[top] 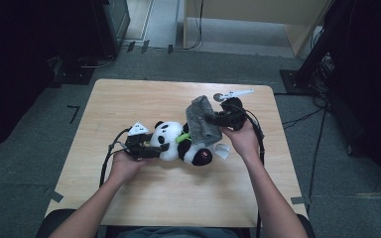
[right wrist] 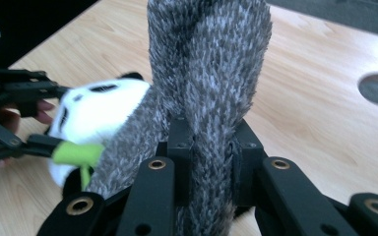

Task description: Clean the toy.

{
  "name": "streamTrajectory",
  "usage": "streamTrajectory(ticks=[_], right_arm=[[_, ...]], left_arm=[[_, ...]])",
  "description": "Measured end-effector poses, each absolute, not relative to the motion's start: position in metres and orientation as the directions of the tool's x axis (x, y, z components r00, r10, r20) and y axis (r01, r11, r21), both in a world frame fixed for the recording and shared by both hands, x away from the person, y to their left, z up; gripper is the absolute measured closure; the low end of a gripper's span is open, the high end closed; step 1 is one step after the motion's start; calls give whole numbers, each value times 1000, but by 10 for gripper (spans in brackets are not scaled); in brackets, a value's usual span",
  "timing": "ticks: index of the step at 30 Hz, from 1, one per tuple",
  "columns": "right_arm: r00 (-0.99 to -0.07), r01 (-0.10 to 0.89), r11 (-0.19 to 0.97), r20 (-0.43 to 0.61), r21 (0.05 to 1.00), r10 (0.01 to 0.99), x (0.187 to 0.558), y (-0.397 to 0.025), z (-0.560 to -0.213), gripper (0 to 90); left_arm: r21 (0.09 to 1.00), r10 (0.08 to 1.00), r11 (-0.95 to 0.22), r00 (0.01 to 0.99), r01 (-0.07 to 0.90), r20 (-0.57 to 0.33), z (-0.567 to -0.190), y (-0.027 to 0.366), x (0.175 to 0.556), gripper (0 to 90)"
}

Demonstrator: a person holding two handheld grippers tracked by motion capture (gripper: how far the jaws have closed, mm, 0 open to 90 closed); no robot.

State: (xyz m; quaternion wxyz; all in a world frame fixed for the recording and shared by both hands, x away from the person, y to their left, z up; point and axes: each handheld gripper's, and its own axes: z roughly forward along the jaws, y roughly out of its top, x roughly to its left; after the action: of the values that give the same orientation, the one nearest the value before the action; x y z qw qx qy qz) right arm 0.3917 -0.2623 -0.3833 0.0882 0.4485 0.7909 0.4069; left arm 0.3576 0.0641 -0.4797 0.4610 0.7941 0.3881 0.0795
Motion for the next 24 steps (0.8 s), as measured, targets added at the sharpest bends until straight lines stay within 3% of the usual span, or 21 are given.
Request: streamTrajectory(ticks=[24], right_arm=[[-416, 755, 166, 268, 634, 869, 391, -324, -425, 767]], left_arm=[[802, 686, -260, 688, 538, -239, -481, 65, 358, 240]])
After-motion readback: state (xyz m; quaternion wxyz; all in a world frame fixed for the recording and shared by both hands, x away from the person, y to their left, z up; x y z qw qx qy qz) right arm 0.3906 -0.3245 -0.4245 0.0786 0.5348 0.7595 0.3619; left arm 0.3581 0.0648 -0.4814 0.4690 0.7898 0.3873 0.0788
